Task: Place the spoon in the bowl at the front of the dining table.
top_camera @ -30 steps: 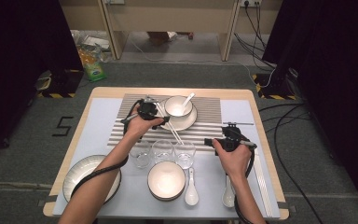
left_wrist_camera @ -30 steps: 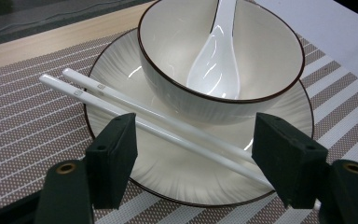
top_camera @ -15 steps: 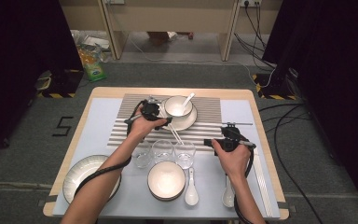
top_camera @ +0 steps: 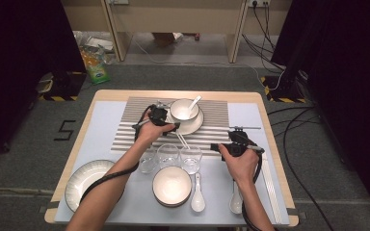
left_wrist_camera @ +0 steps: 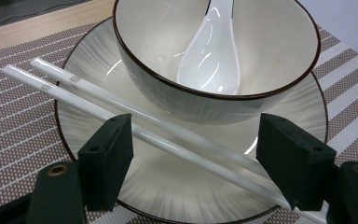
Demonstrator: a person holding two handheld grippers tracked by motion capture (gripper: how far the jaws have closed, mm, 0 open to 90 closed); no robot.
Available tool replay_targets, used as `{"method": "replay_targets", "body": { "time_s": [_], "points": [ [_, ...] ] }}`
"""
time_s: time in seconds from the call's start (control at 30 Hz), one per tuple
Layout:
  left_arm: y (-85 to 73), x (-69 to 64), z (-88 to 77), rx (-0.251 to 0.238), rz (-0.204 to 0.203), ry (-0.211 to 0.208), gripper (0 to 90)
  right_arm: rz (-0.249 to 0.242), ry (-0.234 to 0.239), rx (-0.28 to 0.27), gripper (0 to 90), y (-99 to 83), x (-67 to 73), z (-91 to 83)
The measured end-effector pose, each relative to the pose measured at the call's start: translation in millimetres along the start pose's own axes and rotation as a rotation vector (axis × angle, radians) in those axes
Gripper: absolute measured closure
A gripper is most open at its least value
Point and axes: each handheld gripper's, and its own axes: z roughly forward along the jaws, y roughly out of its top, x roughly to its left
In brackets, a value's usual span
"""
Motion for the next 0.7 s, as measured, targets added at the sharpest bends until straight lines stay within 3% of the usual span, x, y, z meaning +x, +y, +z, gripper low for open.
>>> {"method": "replay_targets", "body": {
  "time_s": [0.13, 0.7],
  "points": [
    [-1.4, 0.5, 1.1, 0.008, 0.008, 0.014, 26.8, 0.002, 0.005, 0.002, 50.8, -0.3, 0.4, 0.2],
    [-4.0, 2.3, 3.4, 0.019, -0.009, 0.000, 31.0, 0.006, 0.010, 0.010, 50.7, -0.8, 0.1, 3.0]
  ]
}}
